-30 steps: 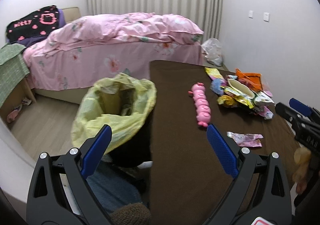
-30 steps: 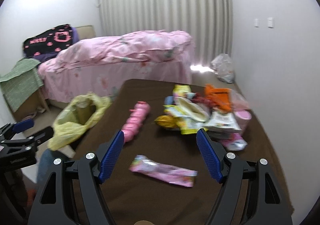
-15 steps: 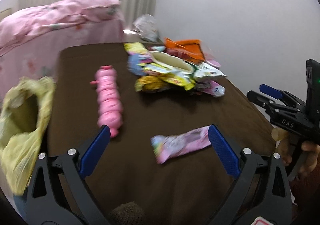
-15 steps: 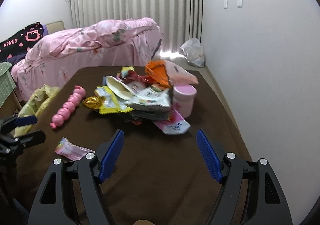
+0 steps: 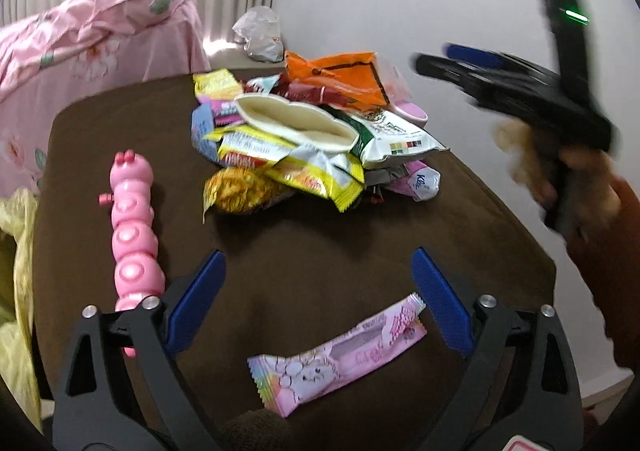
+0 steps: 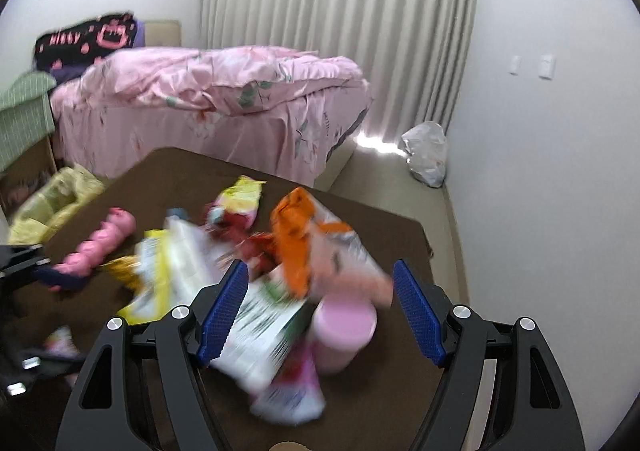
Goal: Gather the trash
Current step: 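Grasp the pink candy wrapper with the left tool while the right tool grasps the orange bag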
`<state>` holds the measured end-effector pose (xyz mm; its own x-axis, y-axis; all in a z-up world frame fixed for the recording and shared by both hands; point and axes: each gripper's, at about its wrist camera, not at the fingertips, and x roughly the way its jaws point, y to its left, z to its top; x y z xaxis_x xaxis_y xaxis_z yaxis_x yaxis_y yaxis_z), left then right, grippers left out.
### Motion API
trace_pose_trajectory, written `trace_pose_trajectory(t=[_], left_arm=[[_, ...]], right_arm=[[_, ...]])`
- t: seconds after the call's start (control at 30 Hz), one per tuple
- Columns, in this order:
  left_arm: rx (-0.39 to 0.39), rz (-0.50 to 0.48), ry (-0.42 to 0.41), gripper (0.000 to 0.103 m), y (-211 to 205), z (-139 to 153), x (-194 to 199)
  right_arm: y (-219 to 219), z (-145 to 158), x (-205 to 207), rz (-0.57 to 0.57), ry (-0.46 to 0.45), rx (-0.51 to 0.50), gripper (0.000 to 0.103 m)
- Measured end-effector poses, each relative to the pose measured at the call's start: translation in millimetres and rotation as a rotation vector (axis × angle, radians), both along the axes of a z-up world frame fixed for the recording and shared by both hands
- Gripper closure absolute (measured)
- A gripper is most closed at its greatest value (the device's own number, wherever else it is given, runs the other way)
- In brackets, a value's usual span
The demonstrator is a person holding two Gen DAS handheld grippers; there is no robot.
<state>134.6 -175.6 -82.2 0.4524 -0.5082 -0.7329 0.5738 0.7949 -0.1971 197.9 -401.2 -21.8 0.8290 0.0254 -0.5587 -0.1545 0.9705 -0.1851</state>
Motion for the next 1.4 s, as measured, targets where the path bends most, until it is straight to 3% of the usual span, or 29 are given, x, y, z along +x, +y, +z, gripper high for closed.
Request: trace_pose_trajectory(t=[0.13,0.17,0.23,0.3,0.43,0.57,0.67,0.93,1.07,1.13,1.23,1.27,1.3,1.4], left_arm=[[0.013,0.019,0.017,0.021,13.6,-3.1,-1.4],[0.006,0.026,0.021,0.021,18.5,-2.4,-1.5],[-0.024,0.033,0.038,0.021,27.1,-0.7,-0.3],[-0.049,0.018,0.050,0.021,31.4,1.1,0.3],[-0.025,-0.062,0.025,0.022,21.7,1.8,-6.0],[0.046,-0.145,0.015,0.027,5.2,-9.0,-8.8],[0.059,-0.167,0.062,0.035,2.0,-14.5,-9.3],[0.041,-0.228,0.145,0.035,16.8,-16.2,-55.8],[0.030,-0.119,0.145,0.038,26.5,-15.1,-63.4],[0.030,-0.044,0.151,0.045,25.6,-15.1,-63.3],[0.137,-0.006,0.084,0.051,9.7,-14.4,-71.7],[0.162,-0.003,0.068,0.056,6.5,-13.8,-73.0],[0.178,0.003,0.060,0.072,3.8,-13.1,-75.5],[0.108,0.039,0.057,0.073,16.7,-1.5,-74.9]], right_arm=[[1.6,-20.0,45.9,0.035,0.100,-0.020,0.032],[3.7,-26.9,50.8,0.039,0.123,-0.024,0.037],[8.6,-37.9,57.0,0.060,0.169,-0.028,0.059],[10.1,-38.6,52.4,0.054,0.173,-0.013,0.069],[14.5,-5.5,10.9,0.040,0.106,0.032,0.076],[15.8,24.3,-40.0,0.032,0.061,0.067,0.076],[16.1,31.8,-81.4,0.027,0.044,0.093,0.076],[18.8,7.5,-144.3,-0.026,0.063,0.115,0.076],[16.7,-4.5,-161.2,-0.053,0.067,0.127,0.076],[15.5,-7.7,-163.8,-0.074,0.064,0.135,0.076],[11.7,-6.3,-168.2,-0.090,0.057,0.161,0.076],[12.4,-5.0,-169.1,-0.094,0.050,0.161,0.076],[13.0,-3.4,-170.1,-0.097,0.041,0.157,0.076],[18.7,4.3,-175.9,-0.087,0.007,0.145,0.076]])
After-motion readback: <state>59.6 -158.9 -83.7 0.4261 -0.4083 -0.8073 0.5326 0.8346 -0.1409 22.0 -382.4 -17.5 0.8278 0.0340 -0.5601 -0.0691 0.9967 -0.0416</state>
